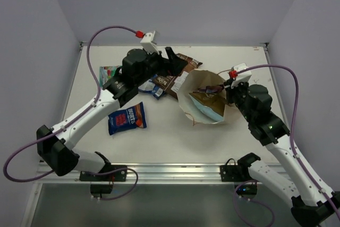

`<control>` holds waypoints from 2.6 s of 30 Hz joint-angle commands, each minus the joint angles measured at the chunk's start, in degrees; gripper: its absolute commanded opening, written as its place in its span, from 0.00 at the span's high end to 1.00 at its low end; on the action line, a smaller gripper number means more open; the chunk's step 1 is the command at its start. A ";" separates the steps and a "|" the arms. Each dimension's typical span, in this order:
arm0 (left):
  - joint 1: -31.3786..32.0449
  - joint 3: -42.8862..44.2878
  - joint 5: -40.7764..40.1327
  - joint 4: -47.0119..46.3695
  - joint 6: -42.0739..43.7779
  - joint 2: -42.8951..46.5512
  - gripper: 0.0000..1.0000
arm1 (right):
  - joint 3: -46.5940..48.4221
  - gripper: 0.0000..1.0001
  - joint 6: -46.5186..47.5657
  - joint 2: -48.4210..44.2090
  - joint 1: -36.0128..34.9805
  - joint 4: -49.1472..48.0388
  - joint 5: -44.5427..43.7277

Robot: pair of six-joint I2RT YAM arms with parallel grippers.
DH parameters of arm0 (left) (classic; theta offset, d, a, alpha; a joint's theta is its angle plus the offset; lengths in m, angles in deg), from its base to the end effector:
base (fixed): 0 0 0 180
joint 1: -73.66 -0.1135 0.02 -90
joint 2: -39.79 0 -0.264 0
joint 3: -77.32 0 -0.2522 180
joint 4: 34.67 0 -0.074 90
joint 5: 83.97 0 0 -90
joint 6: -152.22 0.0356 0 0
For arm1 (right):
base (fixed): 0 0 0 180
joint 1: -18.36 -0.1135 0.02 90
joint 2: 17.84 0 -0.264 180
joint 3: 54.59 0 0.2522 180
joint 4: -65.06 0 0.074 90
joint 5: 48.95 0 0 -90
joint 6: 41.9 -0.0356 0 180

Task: Take the snacks out of the paper bag

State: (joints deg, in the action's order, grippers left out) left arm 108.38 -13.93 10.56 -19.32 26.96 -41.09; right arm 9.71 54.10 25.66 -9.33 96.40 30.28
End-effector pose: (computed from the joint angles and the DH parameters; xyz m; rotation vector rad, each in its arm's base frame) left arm 0.2750 -0.1940 0.3944 0.0539 1.7990 -0.9631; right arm 0.1549 0.0738 0.3649 -0.3754 1.7121 0.1115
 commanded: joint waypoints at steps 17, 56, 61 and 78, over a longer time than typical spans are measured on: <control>29.26 -2.20 -6.66 13.54 57.10 2.92 0.16 | 3.42 1.00 5.87 -1.50 -0.88 3.77 6.90; 33.66 -6.08 -3.39 8.17 82.03 -13.78 0.77 | 3.16 1.00 5.07 -1.85 -0.80 4.74 12.00; 33.57 -4.67 -2.34 10.27 80.89 -9.39 1.00 | 2.72 1.00 4.37 -1.76 -0.88 4.13 9.98; 33.66 3.23 -7.96 15.90 67.62 15.22 1.00 | 2.10 1.00 2.44 -0.62 0.61 3.77 -3.12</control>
State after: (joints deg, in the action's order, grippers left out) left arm 141.74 -15.62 6.74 -1.14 99.09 -29.90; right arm 12.40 57.88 24.90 -9.52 100.86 31.16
